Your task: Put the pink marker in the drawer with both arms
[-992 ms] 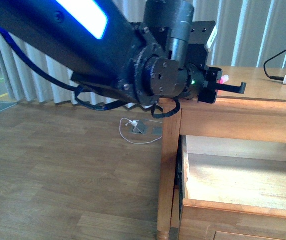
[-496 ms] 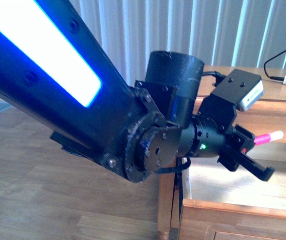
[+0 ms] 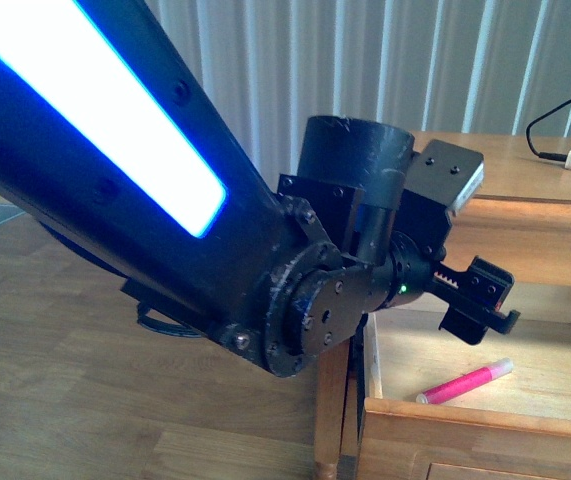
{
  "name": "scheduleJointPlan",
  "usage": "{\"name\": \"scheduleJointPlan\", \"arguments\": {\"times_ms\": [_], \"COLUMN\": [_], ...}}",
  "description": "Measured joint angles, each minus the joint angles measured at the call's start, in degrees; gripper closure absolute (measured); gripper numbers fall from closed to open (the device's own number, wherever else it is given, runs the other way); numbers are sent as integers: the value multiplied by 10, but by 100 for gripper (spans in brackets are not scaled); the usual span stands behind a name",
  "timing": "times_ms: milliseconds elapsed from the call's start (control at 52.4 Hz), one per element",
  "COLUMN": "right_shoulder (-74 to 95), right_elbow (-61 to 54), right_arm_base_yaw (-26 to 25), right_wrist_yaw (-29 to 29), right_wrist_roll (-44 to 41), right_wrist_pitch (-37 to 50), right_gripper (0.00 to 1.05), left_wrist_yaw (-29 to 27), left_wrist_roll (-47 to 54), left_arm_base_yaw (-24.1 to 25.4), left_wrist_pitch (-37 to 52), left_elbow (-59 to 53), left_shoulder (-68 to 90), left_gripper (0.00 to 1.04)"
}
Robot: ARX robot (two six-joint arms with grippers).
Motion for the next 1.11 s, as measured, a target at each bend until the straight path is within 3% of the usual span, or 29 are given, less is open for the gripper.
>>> {"name": "scheduleJointPlan", "arguments": {"times_ms": [114, 477, 648, 896, 1106], "right_shoulder": [0, 0, 0, 0, 0], "right_elbow": [0, 0, 0, 0, 0], "right_arm_base_yaw": [0, 0, 0, 0, 0], "right_wrist_yaw": [0, 0, 0, 0, 0], "right_wrist_roll": [0, 0, 0, 0, 0], "right_wrist_pitch": [0, 0, 0, 0, 0], "right_gripper": [8, 8, 8, 8, 8], "left_wrist_yaw": [-21, -23, 1, -31, -40], "left_wrist_roll": [-13, -27, -79, -160, -173], "left_arm_base_yaw": [13, 105, 154, 239, 249], "left_wrist_pitch": [2, 68, 67, 35, 34], "left_elbow": [-47, -314, -480, -665, -693], "left_shoulder": [-58, -341, -530, -725, -744], "left_gripper": [4, 6, 6, 6, 6]}}
